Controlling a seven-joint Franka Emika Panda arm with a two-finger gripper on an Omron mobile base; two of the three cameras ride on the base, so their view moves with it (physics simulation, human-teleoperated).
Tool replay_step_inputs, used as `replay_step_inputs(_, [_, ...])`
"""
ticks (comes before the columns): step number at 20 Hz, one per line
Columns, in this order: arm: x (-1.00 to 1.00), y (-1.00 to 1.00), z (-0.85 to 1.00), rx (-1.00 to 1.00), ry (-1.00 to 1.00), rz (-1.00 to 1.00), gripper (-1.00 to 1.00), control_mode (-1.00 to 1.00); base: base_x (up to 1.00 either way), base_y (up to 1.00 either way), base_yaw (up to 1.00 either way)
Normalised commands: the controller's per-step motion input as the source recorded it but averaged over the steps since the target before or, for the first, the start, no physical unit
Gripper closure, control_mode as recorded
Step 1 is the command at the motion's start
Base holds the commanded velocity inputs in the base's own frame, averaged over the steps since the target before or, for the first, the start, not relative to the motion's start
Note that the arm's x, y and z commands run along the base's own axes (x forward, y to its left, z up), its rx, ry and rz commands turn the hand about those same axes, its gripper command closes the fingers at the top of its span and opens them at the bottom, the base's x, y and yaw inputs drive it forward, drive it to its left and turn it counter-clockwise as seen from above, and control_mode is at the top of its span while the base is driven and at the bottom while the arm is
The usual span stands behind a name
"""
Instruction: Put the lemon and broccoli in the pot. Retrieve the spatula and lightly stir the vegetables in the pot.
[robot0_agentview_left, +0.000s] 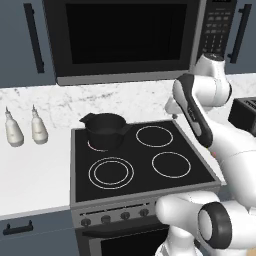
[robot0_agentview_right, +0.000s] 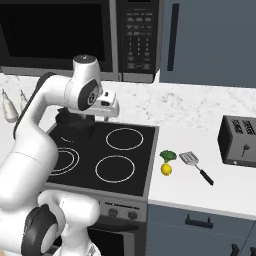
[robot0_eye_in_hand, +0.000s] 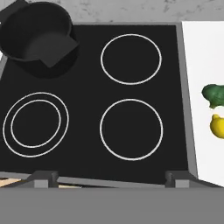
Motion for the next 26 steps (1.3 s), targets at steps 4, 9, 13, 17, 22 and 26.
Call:
replay_step_inputs(4, [0.00,-0.96,-0.13,0.08,0.00,0.00,-1.00,-1.00,0.00,0.00,0.00])
replay_step_inputs(9, [0.00,-0.97,-0.40,0.01,0.00,0.00,-1.00,-1.00,0.00,0.00,0.00])
replay_step_inputs(13, [0.03,-0.86,-0.61,0.00,0.01,0.00,-1.00,-1.00,0.00,0.00,0.00])
replay_step_inputs(17, [0.11,-0.86,-0.68,-0.02,0.03,0.00,-1.00,-1.00,0.00,0.00,0.00])
replay_step_inputs(22, [0.15,-0.72,-0.63,-0.08,0.01,0.00,-1.00,-1.00,0.00,0.00,0.00])
replay_step_inputs(26, [0.29,-0.44,-0.57,-0.13,0.06,0.00,-1.00,-1.00,0.00,0.00,0.00])
